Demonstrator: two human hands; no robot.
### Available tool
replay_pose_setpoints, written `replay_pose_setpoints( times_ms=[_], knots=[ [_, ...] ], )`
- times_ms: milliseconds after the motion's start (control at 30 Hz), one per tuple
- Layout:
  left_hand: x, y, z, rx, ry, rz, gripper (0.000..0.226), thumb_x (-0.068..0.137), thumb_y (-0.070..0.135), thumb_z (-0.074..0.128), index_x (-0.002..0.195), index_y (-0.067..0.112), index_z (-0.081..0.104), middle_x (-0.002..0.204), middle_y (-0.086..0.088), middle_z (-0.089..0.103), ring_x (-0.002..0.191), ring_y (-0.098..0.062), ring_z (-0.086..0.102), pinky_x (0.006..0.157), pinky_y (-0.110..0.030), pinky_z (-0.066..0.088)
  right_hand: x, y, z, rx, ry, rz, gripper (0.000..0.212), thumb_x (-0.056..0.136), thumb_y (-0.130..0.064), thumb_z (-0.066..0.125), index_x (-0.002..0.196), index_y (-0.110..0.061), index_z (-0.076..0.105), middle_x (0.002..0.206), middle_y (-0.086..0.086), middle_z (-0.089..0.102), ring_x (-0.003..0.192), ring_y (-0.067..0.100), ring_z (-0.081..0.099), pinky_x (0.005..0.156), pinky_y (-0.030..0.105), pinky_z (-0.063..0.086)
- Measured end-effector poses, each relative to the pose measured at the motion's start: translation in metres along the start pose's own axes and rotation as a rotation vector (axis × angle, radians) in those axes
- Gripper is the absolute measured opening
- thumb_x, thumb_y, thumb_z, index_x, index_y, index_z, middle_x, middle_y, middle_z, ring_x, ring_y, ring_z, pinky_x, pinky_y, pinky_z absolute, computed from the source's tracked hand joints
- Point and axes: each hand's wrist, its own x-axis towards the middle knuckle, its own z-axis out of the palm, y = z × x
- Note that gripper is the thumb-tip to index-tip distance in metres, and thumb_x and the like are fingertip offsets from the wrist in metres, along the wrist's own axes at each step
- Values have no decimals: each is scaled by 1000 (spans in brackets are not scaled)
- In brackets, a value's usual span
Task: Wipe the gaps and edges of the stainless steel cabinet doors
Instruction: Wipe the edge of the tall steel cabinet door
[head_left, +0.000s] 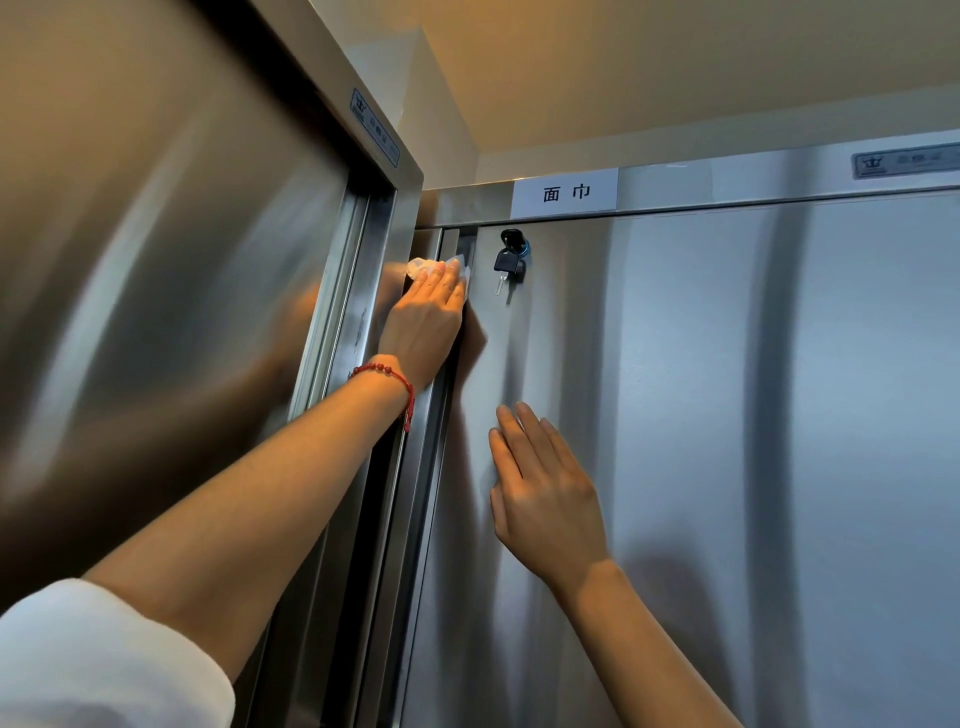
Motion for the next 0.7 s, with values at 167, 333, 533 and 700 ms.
replay_pose_setpoints(
  times_ms=[167, 333, 533, 700],
  knots=[
    [-5, 2, 1, -25, 13, -15, 52, 100, 1, 30, 148, 2, 9, 156, -16, 5, 145, -25, 6, 113, -28, -5, 0, -1, 0, -6, -5, 0, 46, 72, -17, 72, 114, -2, 67, 123, 16, 62, 119, 32, 56, 102, 44, 41],
    [-5, 1, 2, -39, 15, -3, 53, 100, 0, 28, 148, 2, 8, 156, -16, 4, 145, -26, 6, 113, -28, -6, 0, 0, 1, -4, 15, 0, 46, 71, -17, 73, 114, -2, 68, 122, 16, 63, 117, 32, 57, 101, 44, 40],
    [5, 1, -1, -41, 16, -27, 51, 100, 1, 29, 148, 1, 10, 156, -17, 6, 145, -27, 7, 114, -29, -4, -1, 0, 3, 1, 0, 2, 49, 68, -20, 75, 114, -3, 68, 123, 15, 62, 118, 31, 57, 102, 43, 39],
    [-4, 3, 2, -62, 32, -23, 51, 100, 1, 31, 147, 1, 12, 156, -17, 7, 145, -26, 8, 112, -28, -5, -1, 0, 2, 1, 2, 4, 48, 70, -20, 74, 114, -3, 68, 123, 16, 62, 119, 31, 56, 102, 43, 39]
  ],
)
